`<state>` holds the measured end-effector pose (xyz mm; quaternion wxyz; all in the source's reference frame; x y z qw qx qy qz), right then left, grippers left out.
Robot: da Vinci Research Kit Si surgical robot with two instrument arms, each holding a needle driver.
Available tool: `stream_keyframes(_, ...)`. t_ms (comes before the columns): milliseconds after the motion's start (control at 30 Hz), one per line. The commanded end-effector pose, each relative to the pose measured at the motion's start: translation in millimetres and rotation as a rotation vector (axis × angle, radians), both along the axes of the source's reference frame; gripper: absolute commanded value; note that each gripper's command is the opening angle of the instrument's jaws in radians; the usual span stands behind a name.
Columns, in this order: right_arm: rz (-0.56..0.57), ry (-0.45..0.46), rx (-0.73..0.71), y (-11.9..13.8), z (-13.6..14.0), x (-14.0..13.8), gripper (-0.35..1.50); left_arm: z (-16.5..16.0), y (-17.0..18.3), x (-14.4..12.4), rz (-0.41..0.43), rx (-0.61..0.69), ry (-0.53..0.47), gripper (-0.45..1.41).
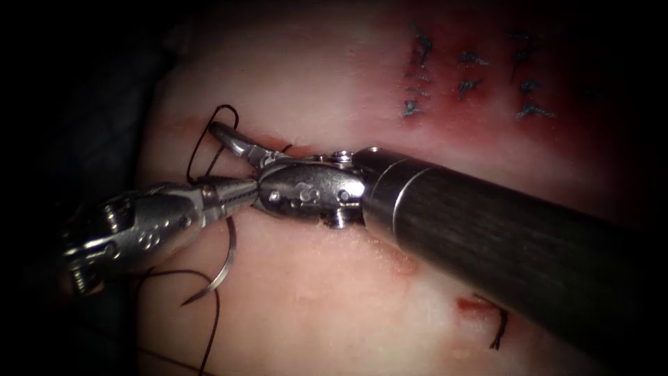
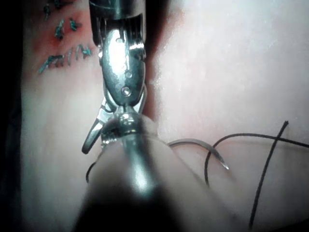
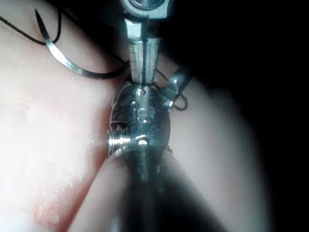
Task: Wound Closure
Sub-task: Cut the suture end.
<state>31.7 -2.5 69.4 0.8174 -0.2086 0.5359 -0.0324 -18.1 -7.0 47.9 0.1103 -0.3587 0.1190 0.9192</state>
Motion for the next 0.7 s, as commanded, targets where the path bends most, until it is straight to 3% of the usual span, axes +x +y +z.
stream_keyframes(33, -0.009, -0.007, -0.011, 0.5, 0.4, 0.4, 1.16, 0.5, 0.5, -0.6, 0.004, 0.000, 0.001, -0.35)
stream_keyframes(67, -0.019, -0.011, -0.012, 0.5, 0.4, 0.4, 0.87, 0.5, 0.5, -0.6, 0.004, 0.000, 0.001, -0.35)
stream_keyframes(100, -0.039, -0.020, -0.008, 0.3, 0.4, 0.3, 0.47, 0.5, 0.5, -0.6, 0.003, 0.000, 0.001, -0.35)
stream_keyframes(133, -0.071, -0.022, -0.002, 0.2, 0.4, 0.2, -0.05, 0.6, 0.5, -0.6, 0.003, 0.000, 0.001, -0.35)
stream_keyframes(167, -0.095, -0.030, -0.003, 0.0, 0.3, 0.2, -0.35, 0.6, 0.5, -0.7, 0.003, -0.001, 0.001, -0.35)
stream_keyframes(467, -0.121, -0.029, -0.028, -0.9, -0.4, 0.3, -0.35, 0.8, 0.5, -0.7, 0.007, 0.002, 0.003, -0.35)
stream_keyframes(500, -0.118, -0.025, -0.010, -0.9, -0.4, 0.3, -0.01, 0.8, 0.5, -0.6, 0.007, 0.002, 0.003, -0.35)
stream_keyframes(600, -0.040, 0.021, 0.030, -0.6, -0.6, 0.4, 1.48, 0.8, 0.5, -0.6, 0.008, 0.002, 0.003, -0.35)
stream_keyframes(700, -0.008, 0.050, 0.029, -1.1, -0.8, -0.1, 1.48, 0.8, 0.5, -0.5, 0.009, 0.002, 0.002, -0.35)
